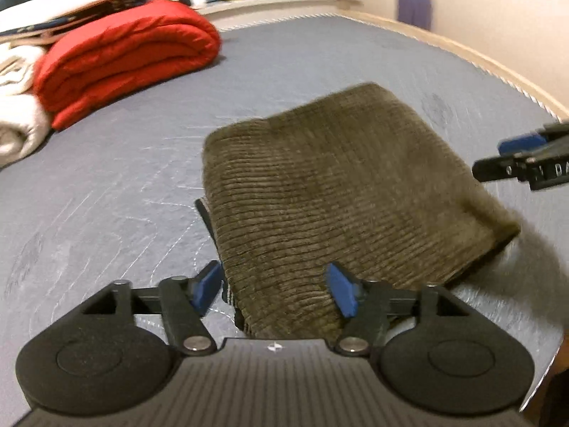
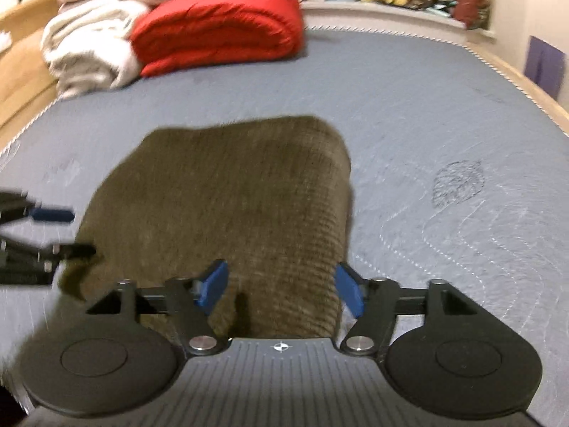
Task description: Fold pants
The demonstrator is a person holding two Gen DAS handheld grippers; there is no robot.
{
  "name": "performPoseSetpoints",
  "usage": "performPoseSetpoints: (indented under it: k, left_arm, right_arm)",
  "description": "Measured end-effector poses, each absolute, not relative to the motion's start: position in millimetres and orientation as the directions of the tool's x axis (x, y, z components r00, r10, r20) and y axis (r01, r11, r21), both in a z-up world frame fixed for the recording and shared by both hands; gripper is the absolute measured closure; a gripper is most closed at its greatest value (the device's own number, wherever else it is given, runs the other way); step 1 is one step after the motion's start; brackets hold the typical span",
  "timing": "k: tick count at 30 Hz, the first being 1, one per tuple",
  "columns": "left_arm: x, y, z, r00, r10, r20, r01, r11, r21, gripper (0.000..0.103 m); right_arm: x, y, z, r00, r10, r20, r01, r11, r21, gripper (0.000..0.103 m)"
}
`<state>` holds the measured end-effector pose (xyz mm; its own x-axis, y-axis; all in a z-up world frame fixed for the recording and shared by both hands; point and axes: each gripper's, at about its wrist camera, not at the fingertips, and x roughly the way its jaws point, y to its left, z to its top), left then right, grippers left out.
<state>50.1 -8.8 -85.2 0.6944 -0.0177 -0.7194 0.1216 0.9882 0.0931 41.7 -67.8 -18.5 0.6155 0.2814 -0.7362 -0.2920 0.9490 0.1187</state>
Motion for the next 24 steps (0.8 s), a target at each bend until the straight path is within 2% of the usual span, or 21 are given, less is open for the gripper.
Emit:
performPoseSetpoints:
  k: [1, 3, 6, 10, 15, 24]
  left_arm:
    - [43.1, -4.2, -78.5, 0.700, -0.013, -0.714, 0.096, 0.993, 0.075, 0.017]
    - [35.1, -3.5, -70.2, 0.711, -0.022, -0.703, 0.051, 0.998, 0.020, 0.015]
    - [19.4, -3.6, -62.3, 0.723, 0.000, -0.691, -0.026, 0.999, -0.028, 0.000]
    - [3.9, -9.6, -61.6, 0.708, 0.037, -0.705, -0.090, 0.995, -0.038, 0.001]
    - [-3.6, -20.6, -66.9, 0.687, 0.065, -0.724, -0.128, 0.991, -0.032, 0.001]
    - [4.4, -22.0, -71.7, 0.672, 0.060, -0.738, -0.150, 0.987, -0.056, 0.001]
  right_arm:
    - [40.5, -66.1, -15.4, 0.628, 0.271, -0.729, -0.274, 0.954, 0.119, 0.022]
    - [35.8, -63.5, -11.5, 0.649, 0.252, -0.718, -0.231, 0.964, 0.129, 0.015]
    - [22.3, -57.4, -12.1, 0.645, 0.221, -0.731, -0.179, 0.974, 0.137, 0.008]
    - [-1.6, -48.3, -17.1, 0.606, 0.190, -0.772, -0.141, 0.981, 0.131, 0.001]
    - [-12.4, -47.6, -12.1, 0.600, 0.186, -0.778, -0.103, 0.982, 0.156, 0.001]
    - [-3.8, -49.5, -26.9, 0.618, 0.113, -0.778, -0.056, 0.993, 0.100, 0.001]
